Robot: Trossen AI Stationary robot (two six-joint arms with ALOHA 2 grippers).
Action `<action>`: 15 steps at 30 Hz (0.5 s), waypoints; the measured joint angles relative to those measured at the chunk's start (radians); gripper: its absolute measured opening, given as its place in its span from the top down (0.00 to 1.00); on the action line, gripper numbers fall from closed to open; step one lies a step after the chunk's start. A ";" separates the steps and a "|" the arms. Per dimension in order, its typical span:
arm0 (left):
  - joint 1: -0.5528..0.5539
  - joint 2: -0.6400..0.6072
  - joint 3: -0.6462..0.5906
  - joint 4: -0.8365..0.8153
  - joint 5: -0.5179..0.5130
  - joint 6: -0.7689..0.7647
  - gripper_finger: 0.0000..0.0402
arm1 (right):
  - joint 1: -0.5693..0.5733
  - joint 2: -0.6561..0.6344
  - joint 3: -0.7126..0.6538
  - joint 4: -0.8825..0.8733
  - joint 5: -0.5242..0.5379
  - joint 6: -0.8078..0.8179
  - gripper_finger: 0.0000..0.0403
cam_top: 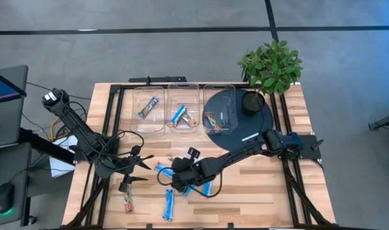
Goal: Pick and place Granola Bars by type
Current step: Put the red granola bar into the right transparent bin
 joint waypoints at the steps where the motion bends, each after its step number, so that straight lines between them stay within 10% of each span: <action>1: 0.000 0.000 0.000 0.000 0.000 0.000 0.50 | 0.004 0.000 0.027 -0.045 0.025 0.013 0.92; 15: 0.000 0.000 0.000 0.000 0.000 0.000 0.50 | -0.017 -0.004 0.287 -0.955 0.298 0.627 0.92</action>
